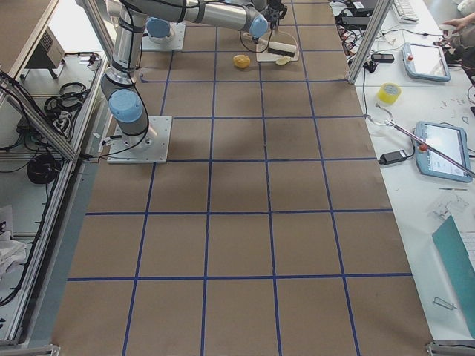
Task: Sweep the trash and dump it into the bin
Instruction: 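Brush the peel and sponge deeper into the dustpan with the right gripper, then sweep the yellow potato into the dustpan with the right gripper's brush, then swing the dustpan over the bag with the left gripper while the right withdraws, then tilt the dustpan with the left gripper to dump contents into the bag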
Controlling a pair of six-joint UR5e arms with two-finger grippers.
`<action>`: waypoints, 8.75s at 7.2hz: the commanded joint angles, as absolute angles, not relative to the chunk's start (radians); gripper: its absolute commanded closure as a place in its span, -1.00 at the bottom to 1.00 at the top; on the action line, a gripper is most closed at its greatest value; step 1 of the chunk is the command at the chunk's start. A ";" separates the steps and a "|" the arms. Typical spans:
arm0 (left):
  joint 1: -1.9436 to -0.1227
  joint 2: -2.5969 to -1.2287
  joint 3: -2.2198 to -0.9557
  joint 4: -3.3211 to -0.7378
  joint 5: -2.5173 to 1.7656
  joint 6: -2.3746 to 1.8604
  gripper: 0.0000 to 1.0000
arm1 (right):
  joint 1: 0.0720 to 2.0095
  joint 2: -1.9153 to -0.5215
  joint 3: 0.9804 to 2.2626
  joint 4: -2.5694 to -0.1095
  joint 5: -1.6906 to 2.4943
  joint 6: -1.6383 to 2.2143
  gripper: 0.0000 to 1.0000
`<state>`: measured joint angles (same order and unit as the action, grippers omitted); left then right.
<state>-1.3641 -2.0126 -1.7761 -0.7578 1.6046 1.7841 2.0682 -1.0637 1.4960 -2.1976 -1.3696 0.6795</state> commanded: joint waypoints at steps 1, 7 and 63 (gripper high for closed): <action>-1.364 -2.013 -1.775 -0.758 1.605 1.784 1.00 | 2.028 -1.072 1.518 -2.149 -1.480 0.520 1.00; -1.365 -2.013 -1.776 -0.758 1.605 1.786 1.00 | 2.132 -0.956 1.496 -2.362 -1.383 0.843 1.00; -0.853 -1.836 -1.583 -0.612 2.178 2.697 1.00 | 1.150 -1.313 1.921 -2.201 -1.586 -0.368 1.00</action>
<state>-0.8213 -1.8267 -1.5828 -0.7448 2.1764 2.5480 1.1464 -1.3174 1.9204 -2.2013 -1.5860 -0.3782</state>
